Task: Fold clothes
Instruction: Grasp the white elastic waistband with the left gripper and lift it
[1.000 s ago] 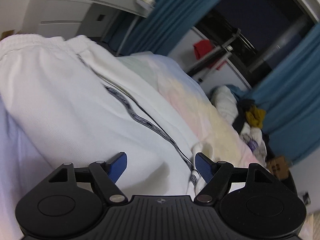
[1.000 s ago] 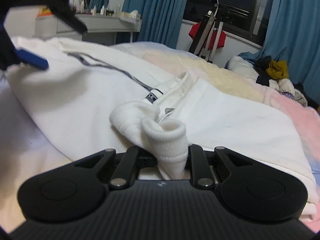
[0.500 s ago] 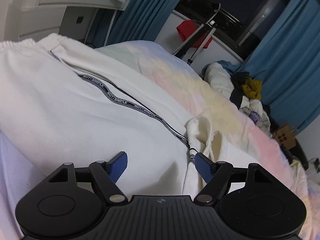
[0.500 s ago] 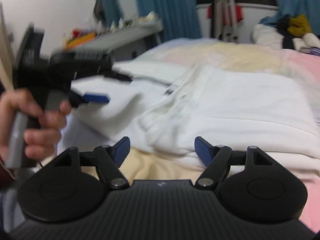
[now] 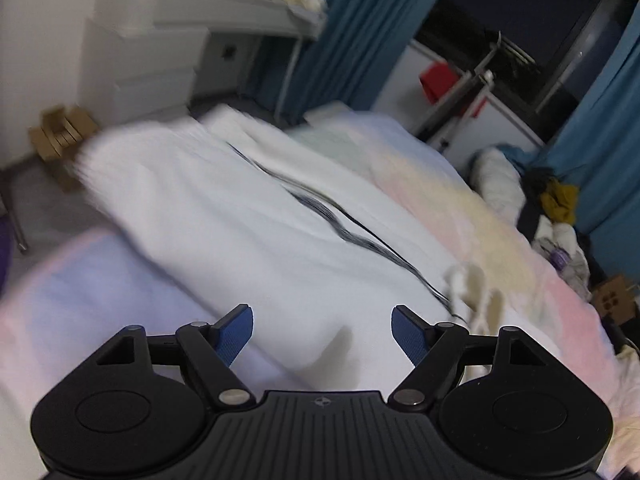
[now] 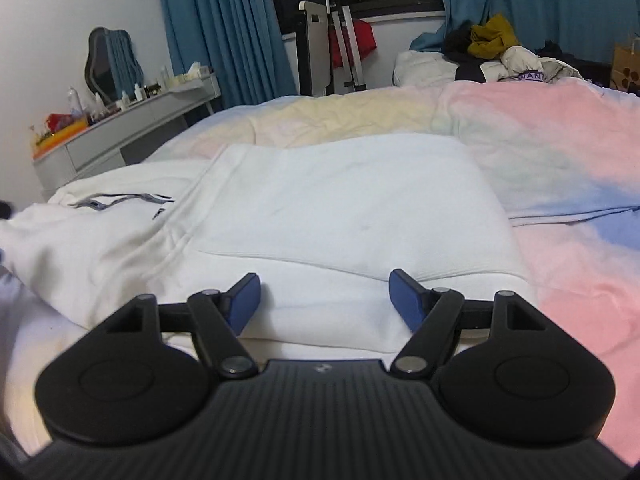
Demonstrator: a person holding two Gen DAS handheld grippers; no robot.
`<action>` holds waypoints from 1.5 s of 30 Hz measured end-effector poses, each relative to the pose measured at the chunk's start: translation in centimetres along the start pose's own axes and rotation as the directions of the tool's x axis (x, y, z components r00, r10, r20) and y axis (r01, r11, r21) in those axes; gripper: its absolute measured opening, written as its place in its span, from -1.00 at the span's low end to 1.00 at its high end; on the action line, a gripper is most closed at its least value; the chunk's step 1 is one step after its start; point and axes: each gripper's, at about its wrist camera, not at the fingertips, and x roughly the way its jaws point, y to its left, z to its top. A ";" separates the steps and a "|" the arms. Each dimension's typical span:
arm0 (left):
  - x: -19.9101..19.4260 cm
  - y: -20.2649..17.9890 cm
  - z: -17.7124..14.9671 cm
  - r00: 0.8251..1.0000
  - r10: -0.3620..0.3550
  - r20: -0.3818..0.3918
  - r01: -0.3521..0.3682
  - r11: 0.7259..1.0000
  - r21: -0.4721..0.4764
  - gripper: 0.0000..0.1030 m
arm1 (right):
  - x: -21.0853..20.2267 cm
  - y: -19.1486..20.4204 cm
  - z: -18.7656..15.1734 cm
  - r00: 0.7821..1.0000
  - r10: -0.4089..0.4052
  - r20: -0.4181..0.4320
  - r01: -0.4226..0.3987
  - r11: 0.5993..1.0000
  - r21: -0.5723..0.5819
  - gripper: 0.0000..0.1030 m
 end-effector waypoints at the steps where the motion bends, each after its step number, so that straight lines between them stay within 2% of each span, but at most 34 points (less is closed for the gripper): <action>1: -0.2 1.2 0.1 1.000 0.009 0.008 -0.009 0.999 -0.044 0.62 | -0.2 -0.1 0.0 1.000 0.001 -0.002 -0.001 1.000 0.017 0.41; 4: 0.6 4.2 0.0 1.000 0.002 -0.011 -0.005 0.982 -0.189 0.63 | -0.2 -0.1 0.0 1.000 -0.008 -0.002 0.008 0.999 0.039 0.41; 7: 3.0 6.3 0.3 0.995 -0.093 -0.023 0.080 0.938 -0.336 0.60 | 0.2 0.1 -0.2 1.000 -0.022 -0.001 0.022 1.000 0.023 0.41; 9: 4.6 7.0 0.9 0.989 -0.145 -0.021 0.126 0.917 -0.380 0.60 | 0.0 -0.1 -0.5 1.000 -0.010 0.006 0.010 0.999 0.043 0.42; 13: 7.5 8.5 1.8 0.989 -0.144 -0.012 0.122 0.875 -0.469 0.60 | 0.2 -1.6 0.1 0.999 0.037 0.021 -0.040 0.982 0.183 0.46; 16: 7.8 9.6 2.3 0.989 -0.119 0.091 0.149 0.845 -0.513 0.51 | 0.2 -2.1 0.3 0.998 0.044 0.039 -0.052 0.972 0.229 0.45; 18: 7.3 9.5 2.6 0.980 -0.087 0.181 0.164 0.868 -0.469 0.50 | -0.6 -1.8 0.7 0.997 0.019 0.070 -0.033 0.977 0.209 0.41; 20: 7.3 9.3 2.7 0.976 -0.071 0.205 0.156 0.886 -0.436 0.49 | -1.4 -1.5 1.1 0.994 0.001 0.112 -0.021 0.984 0.178 0.42; 22: 7.6 9.3 2.8 0.977 -0.064 0.206 0.150 0.888 -0.435 0.46 | -1.2 -1.2 1.2 0.993 -0.019 0.116 0.001 0.988 0.152 0.42; 26: 7.2 8.6 3.3 0.978 -0.032 0.206 0.120 0.895 -0.430 0.41 | -0.1 -1.2 0.9 0.998 -0.037 0.055 0.029 0.989 0.145 0.41; 28: 7.8 8.2 4.0 0.980 -0.021 0.199 0.106 0.897 -0.429 0.36 | -1.0 -0.9 1.5 0.995 -0.040 0.097 0.026 0.990 0.141 0.42; 30: 8.4 7.9 4.5 0.982 -0.001 0.189 0.083 0.901 -0.426 0.16 | -1.8 -0.8 1.9 0.990 -0.054 0.127 0.037 0.990 0.135 0.42; 31: 8.7 7.7 4.7 0.983 0.009 0.184 0.071 0.903 -0.424 -0.02 | -1.6 -0.9 1.8 0.991 -0.067 0.118 0.052 0.991 0.126 0.42; 34: 9.0 6.8 5.0 0.980 0.009 0.199 0.064 0.933 -0.354 -0.31 | -0.2 -1.1 1.3 0.995 -0.089 0.043 0.085 0.992 0.093 0.41; 35: 8.9 6.4 4.9 0.979 0.019 0.204 0.049 0.946 -0.320 -0.53 | 0.2 -1.1 1.1 0.995 -0.091 0.026 0.089 0.993 0.080 0.41; 36: 8.6 5.7 4.9 0.976 0.034 0.216 0.032 0.956 -0.292 -0.55 | 0.4 -1.1 1.0 0.995 -0.094 0.014 0.093 0.993 0.069 0.45; 40: 6.8 1.9 5.0 0.954 0.068 0.293 -0.016 0.984 -0.177 -0.63 | 0.3 -0.5 1.6 0.994 -0.108 0.006 0.108 0.993 0.041 0.42; 43: 5.0 -3.1 5.1 0.924 0.074 0.375 -0.062 0.997 -0.045 -0.64 | -0.4 -1.1 2.3 0.995 -0.097 0.033 0.094 0.993 0.077 0.42; 45: 3.6 -6.9 4.7 0.900 0.068 0.431 -0.087 0.996 0.025 -0.64 | -1.2 -2.3 3.0 0.995 -0.081 0.065 0.071 0.986 0.148 0.42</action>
